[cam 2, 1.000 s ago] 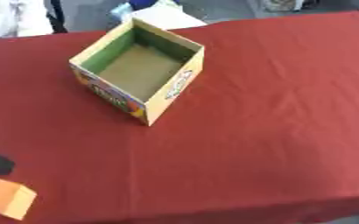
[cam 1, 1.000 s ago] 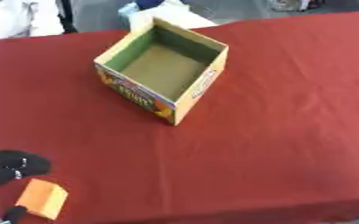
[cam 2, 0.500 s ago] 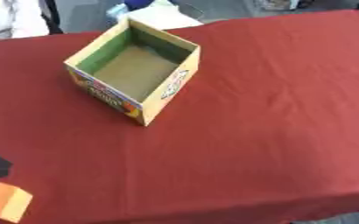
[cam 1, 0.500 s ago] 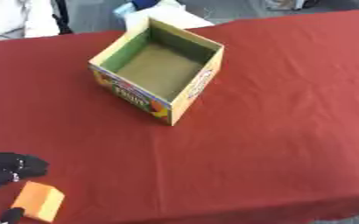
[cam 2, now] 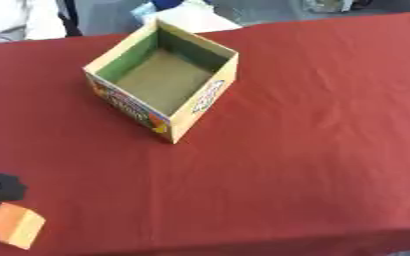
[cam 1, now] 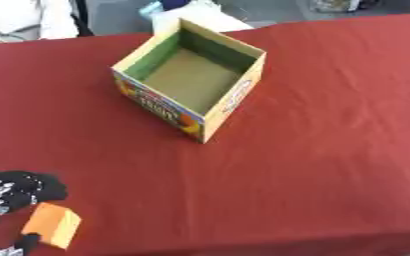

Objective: Pick up objects on the table and place them in the box.

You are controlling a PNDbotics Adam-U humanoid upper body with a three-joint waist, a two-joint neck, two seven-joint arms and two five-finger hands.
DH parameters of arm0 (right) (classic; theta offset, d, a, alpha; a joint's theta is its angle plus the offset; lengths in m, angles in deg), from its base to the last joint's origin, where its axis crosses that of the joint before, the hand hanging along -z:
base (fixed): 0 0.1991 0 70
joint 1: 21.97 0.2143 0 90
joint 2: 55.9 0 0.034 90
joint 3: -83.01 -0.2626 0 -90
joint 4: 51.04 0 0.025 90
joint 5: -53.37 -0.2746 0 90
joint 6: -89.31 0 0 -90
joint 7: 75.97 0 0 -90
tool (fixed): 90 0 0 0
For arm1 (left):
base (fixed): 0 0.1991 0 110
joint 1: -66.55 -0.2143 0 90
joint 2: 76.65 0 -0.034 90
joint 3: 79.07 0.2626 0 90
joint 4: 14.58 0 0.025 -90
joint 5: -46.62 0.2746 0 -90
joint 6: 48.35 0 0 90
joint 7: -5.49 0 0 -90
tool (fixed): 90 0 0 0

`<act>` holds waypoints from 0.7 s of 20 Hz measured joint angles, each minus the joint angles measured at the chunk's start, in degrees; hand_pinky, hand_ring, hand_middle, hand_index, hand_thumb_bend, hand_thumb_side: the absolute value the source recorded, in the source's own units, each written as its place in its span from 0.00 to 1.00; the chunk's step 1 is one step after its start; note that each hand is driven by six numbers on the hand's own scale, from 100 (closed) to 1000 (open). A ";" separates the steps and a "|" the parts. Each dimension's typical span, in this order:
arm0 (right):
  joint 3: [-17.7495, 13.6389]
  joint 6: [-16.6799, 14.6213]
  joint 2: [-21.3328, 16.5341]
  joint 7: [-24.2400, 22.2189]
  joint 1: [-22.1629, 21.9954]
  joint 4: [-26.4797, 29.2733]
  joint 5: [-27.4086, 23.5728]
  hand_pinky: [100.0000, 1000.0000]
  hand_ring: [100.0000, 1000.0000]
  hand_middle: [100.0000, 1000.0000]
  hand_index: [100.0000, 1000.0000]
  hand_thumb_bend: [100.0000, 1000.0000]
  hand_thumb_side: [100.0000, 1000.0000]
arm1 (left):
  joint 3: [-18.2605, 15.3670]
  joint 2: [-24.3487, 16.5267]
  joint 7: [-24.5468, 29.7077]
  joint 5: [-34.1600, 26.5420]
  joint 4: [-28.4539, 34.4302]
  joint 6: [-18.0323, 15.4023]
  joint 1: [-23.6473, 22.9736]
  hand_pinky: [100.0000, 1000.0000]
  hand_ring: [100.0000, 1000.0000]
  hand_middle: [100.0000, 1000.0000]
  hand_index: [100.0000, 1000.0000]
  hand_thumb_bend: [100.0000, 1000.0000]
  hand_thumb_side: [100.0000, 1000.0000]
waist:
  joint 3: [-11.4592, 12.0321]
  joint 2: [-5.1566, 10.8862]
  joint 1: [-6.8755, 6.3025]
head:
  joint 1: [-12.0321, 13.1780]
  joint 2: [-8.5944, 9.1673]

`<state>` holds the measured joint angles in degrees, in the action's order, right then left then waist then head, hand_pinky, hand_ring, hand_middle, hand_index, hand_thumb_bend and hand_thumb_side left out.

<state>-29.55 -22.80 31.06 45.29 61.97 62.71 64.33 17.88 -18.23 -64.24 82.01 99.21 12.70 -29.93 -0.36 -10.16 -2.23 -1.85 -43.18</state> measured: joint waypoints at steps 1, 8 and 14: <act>0.00 0.00 0.00 0.00 0.00 0.00 0.00 0.60 0.72 0.46 0.66 0.00 0.73 | 0.00 -0.15 -0.17 0.46 0.00 0.04 0.00 0.90 0.96 0.89 0.96 0.00 0.21 | 0.00 -0.02 -0.01 | 0.05 0.00; 0.00 0.05 0.04 -0.05 0.04 0.00 -0.03 0.60 0.72 0.46 0.66 0.00 0.73 | 0.44 -0.36 -0.12 5.76 0.00 0.82 -0.09 0.93 0.98 0.91 0.99 0.00 0.25 | -0.10 -0.13 -0.15 | 0.20 0.02; 0.00 0.04 0.05 -0.06 0.04 0.00 -0.05 0.60 0.72 0.45 0.66 0.00 0.73 | 1.28 -0.74 1.37 8.54 0.00 1.17 -0.57 0.94 0.98 0.92 1.00 0.00 0.26 | -0.15 -0.16 -0.14 | 0.23 0.03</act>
<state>-29.55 -22.76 31.11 45.22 62.01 62.71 64.27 19.16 -18.97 -62.87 90.55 99.21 13.87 -30.50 -0.51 -10.31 -2.37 -1.62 -43.15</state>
